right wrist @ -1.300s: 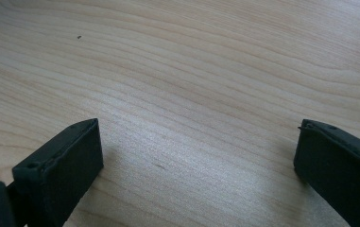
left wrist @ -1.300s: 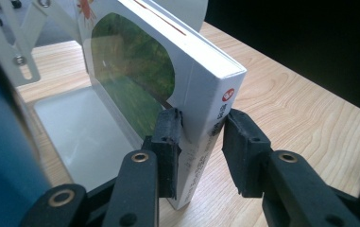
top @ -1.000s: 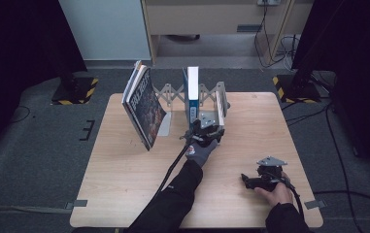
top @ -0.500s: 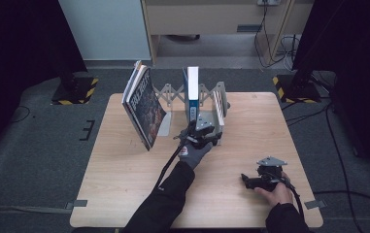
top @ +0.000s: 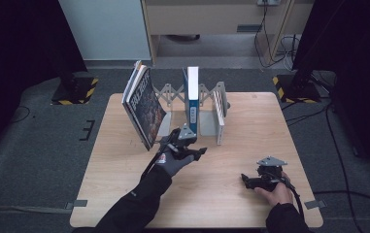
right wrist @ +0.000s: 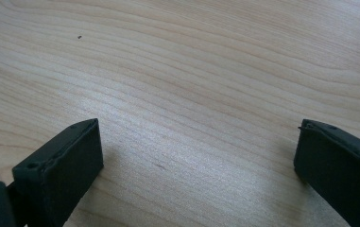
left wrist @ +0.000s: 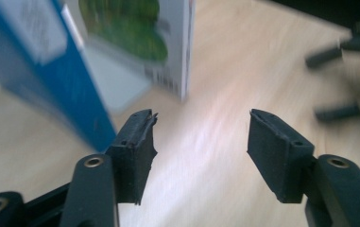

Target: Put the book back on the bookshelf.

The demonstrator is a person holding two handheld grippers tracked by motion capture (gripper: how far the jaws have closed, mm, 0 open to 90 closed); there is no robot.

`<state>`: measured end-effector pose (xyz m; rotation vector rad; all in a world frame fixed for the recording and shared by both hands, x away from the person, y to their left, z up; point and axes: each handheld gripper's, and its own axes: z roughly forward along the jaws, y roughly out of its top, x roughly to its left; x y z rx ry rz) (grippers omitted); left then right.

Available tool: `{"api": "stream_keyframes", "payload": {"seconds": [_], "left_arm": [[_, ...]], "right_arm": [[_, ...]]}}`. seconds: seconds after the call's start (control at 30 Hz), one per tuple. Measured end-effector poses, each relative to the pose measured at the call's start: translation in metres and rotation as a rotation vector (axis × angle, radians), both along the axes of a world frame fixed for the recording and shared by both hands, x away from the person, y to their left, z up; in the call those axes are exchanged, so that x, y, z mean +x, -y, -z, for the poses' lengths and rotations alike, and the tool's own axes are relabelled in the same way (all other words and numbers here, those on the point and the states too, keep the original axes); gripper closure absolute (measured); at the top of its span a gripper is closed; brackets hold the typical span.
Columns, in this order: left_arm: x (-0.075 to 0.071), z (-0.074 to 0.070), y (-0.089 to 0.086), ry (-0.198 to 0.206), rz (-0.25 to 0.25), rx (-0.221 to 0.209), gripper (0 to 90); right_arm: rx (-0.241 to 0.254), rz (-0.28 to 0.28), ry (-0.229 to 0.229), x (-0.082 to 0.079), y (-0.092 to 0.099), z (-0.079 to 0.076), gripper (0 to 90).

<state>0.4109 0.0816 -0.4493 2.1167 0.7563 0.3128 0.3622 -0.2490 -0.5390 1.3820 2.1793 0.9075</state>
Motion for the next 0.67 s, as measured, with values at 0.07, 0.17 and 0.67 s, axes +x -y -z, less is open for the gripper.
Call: {"api": "stream_keyframes", "payload": {"seconds": [0.07, 0.17, 0.67], "left_arm": [[-0.01, 0.003, -0.013, -0.021, 0.011, 0.018, 38.8], [-0.025, 0.012, -0.04, -0.054, -0.006, 0.021, 37.0], [-0.052, 0.059, -0.175, -0.22, -0.313, 0.092, 26.0]], "right_arm": [[0.0, -0.001, 0.0, 0.0, 0.0, 0.0, 2.4], [0.0, 0.0, 0.001, 0.0, 0.0, 0.0, 2.4], [0.008, 0.01, -0.003, 0.0, 0.003, -0.002, 8.9]]}}
